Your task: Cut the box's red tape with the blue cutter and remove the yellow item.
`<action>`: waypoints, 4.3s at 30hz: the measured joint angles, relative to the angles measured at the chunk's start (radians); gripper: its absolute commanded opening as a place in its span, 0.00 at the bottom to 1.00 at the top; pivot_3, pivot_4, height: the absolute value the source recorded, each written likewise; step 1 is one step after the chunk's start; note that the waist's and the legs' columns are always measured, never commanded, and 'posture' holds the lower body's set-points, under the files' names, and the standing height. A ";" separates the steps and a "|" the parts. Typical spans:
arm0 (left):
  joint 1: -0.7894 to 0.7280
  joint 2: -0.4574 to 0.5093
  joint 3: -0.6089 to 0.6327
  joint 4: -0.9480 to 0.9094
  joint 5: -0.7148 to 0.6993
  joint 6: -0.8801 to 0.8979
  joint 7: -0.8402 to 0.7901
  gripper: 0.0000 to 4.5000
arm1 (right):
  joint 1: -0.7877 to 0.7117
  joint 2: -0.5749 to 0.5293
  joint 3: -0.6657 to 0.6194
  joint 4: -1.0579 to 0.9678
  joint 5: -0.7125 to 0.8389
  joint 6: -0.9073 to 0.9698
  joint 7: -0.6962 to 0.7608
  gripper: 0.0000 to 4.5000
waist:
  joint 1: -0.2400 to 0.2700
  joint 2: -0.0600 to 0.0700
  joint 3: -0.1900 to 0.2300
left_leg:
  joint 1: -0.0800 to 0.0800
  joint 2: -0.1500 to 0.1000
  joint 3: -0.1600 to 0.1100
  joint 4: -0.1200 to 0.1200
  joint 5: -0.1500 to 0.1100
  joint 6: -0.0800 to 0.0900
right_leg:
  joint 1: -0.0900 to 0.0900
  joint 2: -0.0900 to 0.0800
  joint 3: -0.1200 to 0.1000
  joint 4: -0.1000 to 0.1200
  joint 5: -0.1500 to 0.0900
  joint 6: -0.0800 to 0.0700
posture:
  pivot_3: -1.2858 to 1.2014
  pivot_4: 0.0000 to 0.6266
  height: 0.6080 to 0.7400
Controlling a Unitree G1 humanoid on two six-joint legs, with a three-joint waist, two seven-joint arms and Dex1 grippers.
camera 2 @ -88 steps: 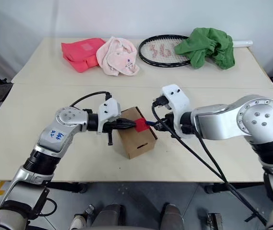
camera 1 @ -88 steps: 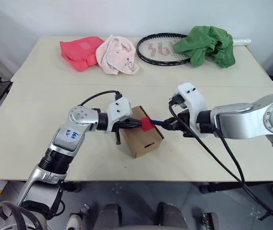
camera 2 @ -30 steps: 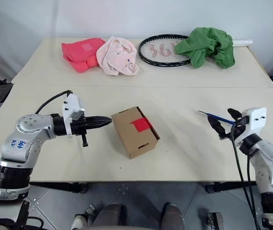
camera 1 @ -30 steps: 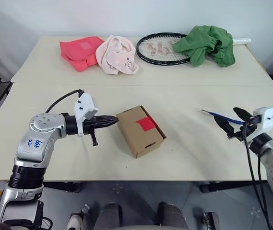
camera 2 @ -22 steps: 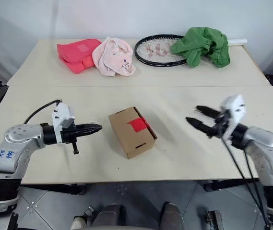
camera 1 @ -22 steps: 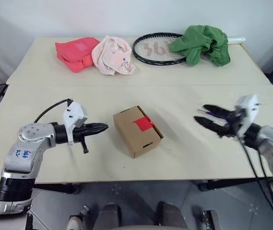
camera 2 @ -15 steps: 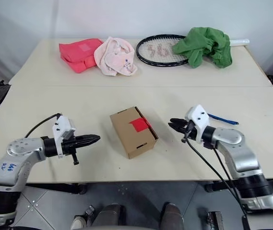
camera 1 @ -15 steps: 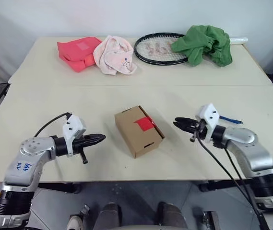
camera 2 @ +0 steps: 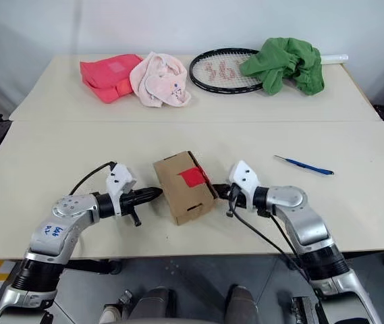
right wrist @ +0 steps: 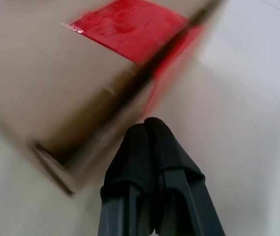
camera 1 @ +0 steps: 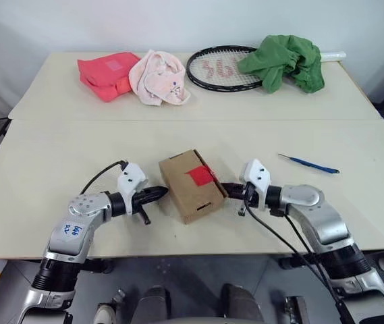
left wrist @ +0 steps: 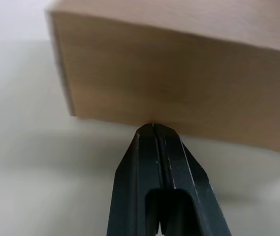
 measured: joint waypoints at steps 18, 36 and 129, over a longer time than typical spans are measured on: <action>0.018 0.033 -0.046 -0.047 -0.030 0.047 -0.106 0.00 | 0.153 -0.054 -0.010 -0.254 0.039 0.243 -0.051 0.01 | 0.002 0.000 0.000 | 0.000 0.000 0.000 0.000 0.000 0.000 | 0.000 0.000 0.000 0.000 0.000 0.000 | 0.52 0.24 1.00; -0.057 0.216 0.030 -0.074 -0.155 0.013 -0.345 0.00 | 0.141 -0.286 -0.351 -0.421 0.355 0.775 -0.100 0.50 | 0.023 0.000 0.000 | 0.000 0.000 0.000 0.001 -0.001 0.000 | 0.000 0.000 0.000 -0.001 0.000 -0.001 | 0.52 0.24 1.00; -0.304 0.019 -0.202 0.083 0.008 -0.130 -0.340 0.00 | -0.273 -0.116 -0.348 0.241 1.014 1.255 -0.749 1.00 | 0.022 0.000 -0.001 | 0.000 0.000 0.001 0.001 -0.001 0.001 | 0.000 0.000 0.000 -0.001 0.001 -0.001 | 0.52 0.24 1.00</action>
